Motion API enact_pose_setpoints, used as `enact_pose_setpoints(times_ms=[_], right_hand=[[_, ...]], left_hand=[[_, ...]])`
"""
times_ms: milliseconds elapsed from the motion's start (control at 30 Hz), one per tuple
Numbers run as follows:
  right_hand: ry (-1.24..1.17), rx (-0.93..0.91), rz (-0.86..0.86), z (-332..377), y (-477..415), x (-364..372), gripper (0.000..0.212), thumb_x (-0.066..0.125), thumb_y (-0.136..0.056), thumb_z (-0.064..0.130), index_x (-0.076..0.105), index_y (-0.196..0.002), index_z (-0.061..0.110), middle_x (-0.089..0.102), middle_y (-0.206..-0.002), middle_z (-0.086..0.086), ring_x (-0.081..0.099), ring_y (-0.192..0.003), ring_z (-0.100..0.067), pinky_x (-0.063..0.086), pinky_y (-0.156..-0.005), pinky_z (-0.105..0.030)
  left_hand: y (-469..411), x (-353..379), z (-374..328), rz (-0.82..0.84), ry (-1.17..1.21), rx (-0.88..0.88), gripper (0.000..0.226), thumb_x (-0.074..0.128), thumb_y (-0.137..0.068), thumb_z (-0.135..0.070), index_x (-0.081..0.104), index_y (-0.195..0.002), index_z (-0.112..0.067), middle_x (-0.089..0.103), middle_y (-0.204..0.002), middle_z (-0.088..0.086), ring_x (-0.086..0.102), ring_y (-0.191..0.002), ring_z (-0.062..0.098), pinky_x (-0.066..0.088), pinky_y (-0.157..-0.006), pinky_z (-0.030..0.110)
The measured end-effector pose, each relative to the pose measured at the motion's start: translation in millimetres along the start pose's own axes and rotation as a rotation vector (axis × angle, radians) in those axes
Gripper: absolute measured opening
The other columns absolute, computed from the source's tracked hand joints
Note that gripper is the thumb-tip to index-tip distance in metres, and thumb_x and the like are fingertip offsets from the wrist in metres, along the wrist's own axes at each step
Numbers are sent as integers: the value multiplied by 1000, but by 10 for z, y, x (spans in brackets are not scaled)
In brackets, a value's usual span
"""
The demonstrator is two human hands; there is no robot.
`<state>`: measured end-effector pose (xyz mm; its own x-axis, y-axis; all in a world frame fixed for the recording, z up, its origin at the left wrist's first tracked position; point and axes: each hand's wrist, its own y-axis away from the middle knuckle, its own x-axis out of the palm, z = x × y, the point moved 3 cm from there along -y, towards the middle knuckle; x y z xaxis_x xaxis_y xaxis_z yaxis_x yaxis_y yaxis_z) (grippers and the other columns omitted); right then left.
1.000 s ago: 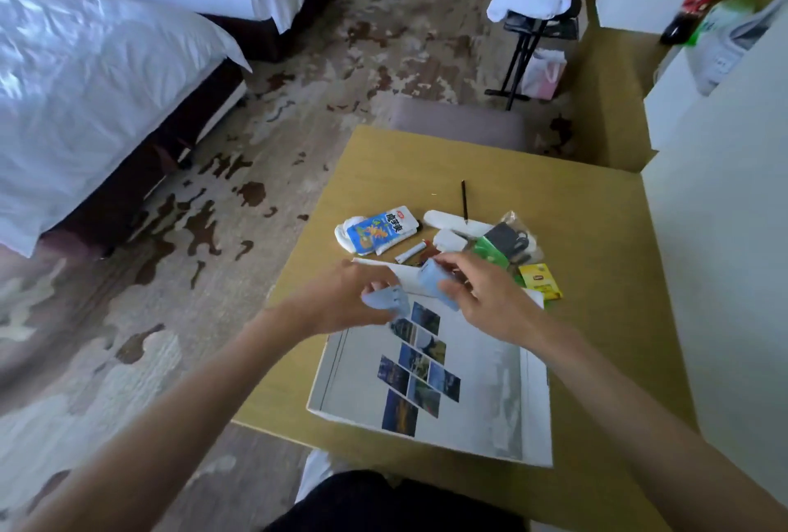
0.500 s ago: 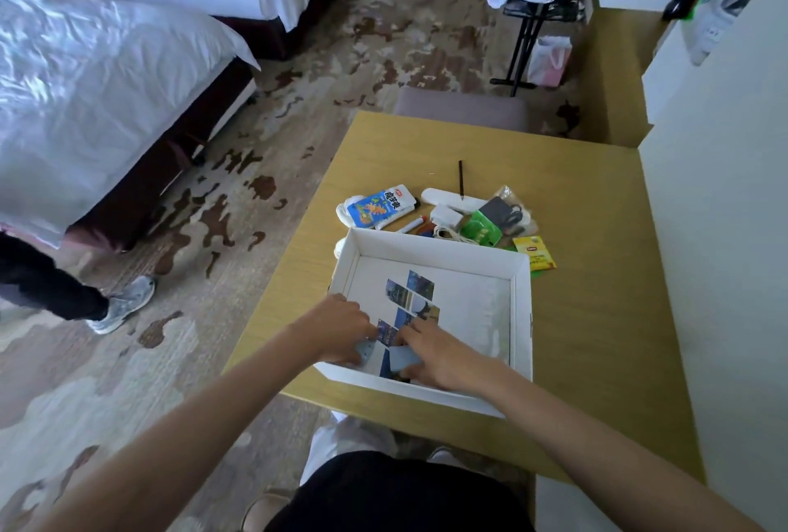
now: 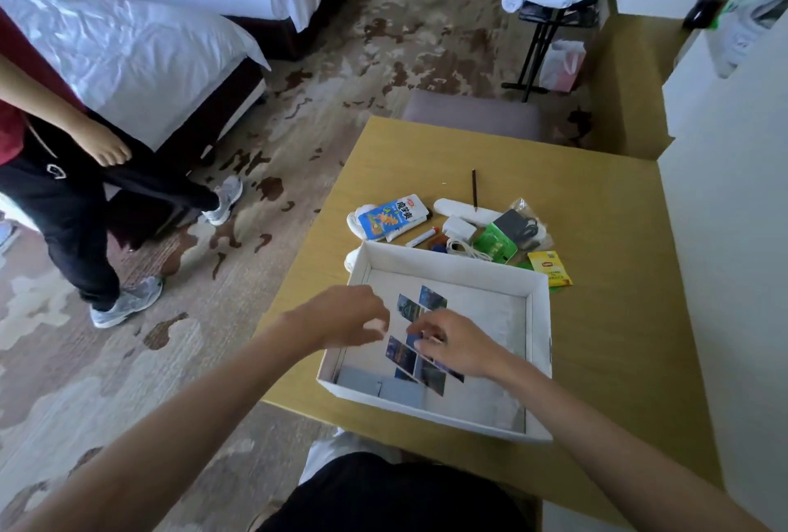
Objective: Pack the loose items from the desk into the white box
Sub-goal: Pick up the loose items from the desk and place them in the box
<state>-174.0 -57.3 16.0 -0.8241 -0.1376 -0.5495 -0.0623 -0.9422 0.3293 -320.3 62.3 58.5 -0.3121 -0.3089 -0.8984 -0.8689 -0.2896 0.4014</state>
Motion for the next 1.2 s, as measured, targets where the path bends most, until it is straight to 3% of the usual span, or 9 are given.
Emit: enact_pose_setpoints(times_ms=[100, 267, 433, 633, 733, 833, 933, 1033, 1200], right_hand=[[-117, -8, -190, 79, -94, -389, 16, 60, -91, 19, 65, -102, 29, 62, -108, 6, 58, -98, -1, 40, -74, -7], [-158, -8, -367, 144, -314, -918, 17, 59, -93, 15, 66, -108, 20, 64, -111, 7, 58, -103, -3, 42, -82, -12], [-59, 73, -382, 79, -672, -1169, 20, 58, -93, 16, 65, -111, 20, 62, -111, 6, 57, -102, -4, 41, -77, -10], [188, 167, -271, -37, -1266, -1191, 28, 63, -89, 11, 65, -117, 12, 66, -119, -2, 56, -103, -6, 39, -78, -13], [322, 223, -204, -141, -1527, -1129, 35, 67, -85, 12, 64, -120, 15, 63, -123, -4, 56, -115, -18, 46, -93, -30], [478, 300, -245, -298, -1681, -1146, 41, 67, -85, 21, 58, -125, 20, 53, -131, -6, 46, -121, -26, 43, -97, -39], [495, 396, -253, -498, -1760, -1181, 51, 61, -88, 31, 48, -136, 19, 47, -137, -9, 43, -126, -28, 41, -98, -40], [473, 458, -208, -672, -1786, -1173, 55, 56, -91, 39, 43, -141, 19, 47, -136, -10, 44, -126, -28, 42, -98, -41], [329, 489, -277, -766, -1839, -1162, 55, 55, -92, 46, 44, -138, 19, 53, -134, -9, 47, -125, -27, 43, -98, -41]], left_hand=[[-150, -309, 214, -218, 179, -63, 18, 59, -86, -45, 64, -95, -31, 61, -108, -8, 56, -100, 12, 45, -82, 27], [-497, -659, 551, -490, 566, -211, 27, 60, -86, -45, 68, -75, -21, 65, -80, -3, 59, -72, 17, 48, -64, 36], [-858, -677, 872, -439, 760, -239, 40, 42, -94, -49, 69, -82, -22, 67, -83, -5, 59, -74, 14, 44, -62, 27], [-1286, -252, 1238, -143, 708, -250, 22, 49, -92, -41, 63, -101, -26, 59, -94, -12, 58, -91, 14, 39, -78, 25], [-1489, -134, 1324, -34, 658, -168, 23, 49, -94, -36, 62, -104, -20, 65, -102, -6, 57, -91, 11, 41, -78, 25], [-1700, -90, 1322, -28, 603, -130, 20, 52, -90, -36, 62, -99, -22, 68, -103, -7, 60, -96, 14, 48, -83, 31], [-1920, -67, 1222, -27, 459, -81, 20, 54, -86, -38, 62, -98, -24, 67, -105, -5, 59, -98, 17, 50, -83, 37], [-2111, -17, 1078, 4, 227, 15, 23, 55, -84, -38, 59, -97, -20, 66, -98, 5, 60, -95, 28, 45, -72, 35], [-2350, 51, 961, 9, 27, 100, 54, 54, -84, -35, 41, -134, -17, 67, -97, 11, 64, -91, 32, 43, -65, 37]])
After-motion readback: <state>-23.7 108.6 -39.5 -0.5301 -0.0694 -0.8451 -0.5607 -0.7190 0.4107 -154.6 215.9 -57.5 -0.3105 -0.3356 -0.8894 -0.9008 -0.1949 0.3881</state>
